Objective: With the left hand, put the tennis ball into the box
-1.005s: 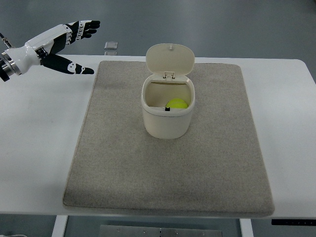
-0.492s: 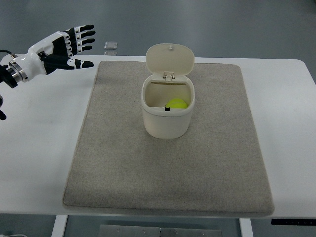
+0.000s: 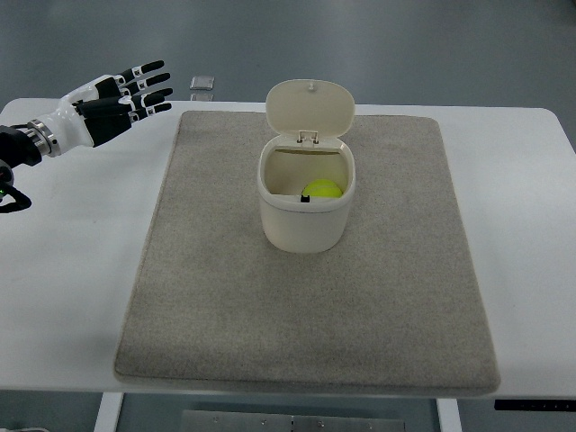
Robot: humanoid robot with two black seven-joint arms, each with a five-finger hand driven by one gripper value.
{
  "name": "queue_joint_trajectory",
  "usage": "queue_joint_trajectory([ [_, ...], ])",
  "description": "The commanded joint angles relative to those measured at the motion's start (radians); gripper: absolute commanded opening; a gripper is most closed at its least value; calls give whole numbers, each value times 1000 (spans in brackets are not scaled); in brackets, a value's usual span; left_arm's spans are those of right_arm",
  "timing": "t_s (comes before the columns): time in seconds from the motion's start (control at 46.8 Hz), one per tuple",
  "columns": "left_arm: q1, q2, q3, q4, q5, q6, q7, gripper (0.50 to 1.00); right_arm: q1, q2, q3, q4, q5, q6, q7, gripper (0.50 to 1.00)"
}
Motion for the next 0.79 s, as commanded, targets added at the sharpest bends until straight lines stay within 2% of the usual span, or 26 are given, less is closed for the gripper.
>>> queue_joint_trajectory([
  [0.0, -1, -21, -21, 28, -20, -27, 5, 994, 0, 0, 0, 0, 0, 0, 0, 901],
  [0.235, 0, -77, -47, 128, -97, -36, 24, 994, 0, 0, 0, 0, 0, 0, 0, 901],
  [0.406, 3, -95, -48, 139, -184, -36, 149, 999, 0, 0, 0, 0, 0, 0, 0, 901],
  [0.513, 2, -110, -48, 165, -238, -36, 189, 999, 0, 0, 0, 0, 0, 0, 0, 901],
  [0.77, 3, -116, -64, 171, -249, -36, 204, 999, 0, 0, 0, 0, 0, 0, 0, 901],
])
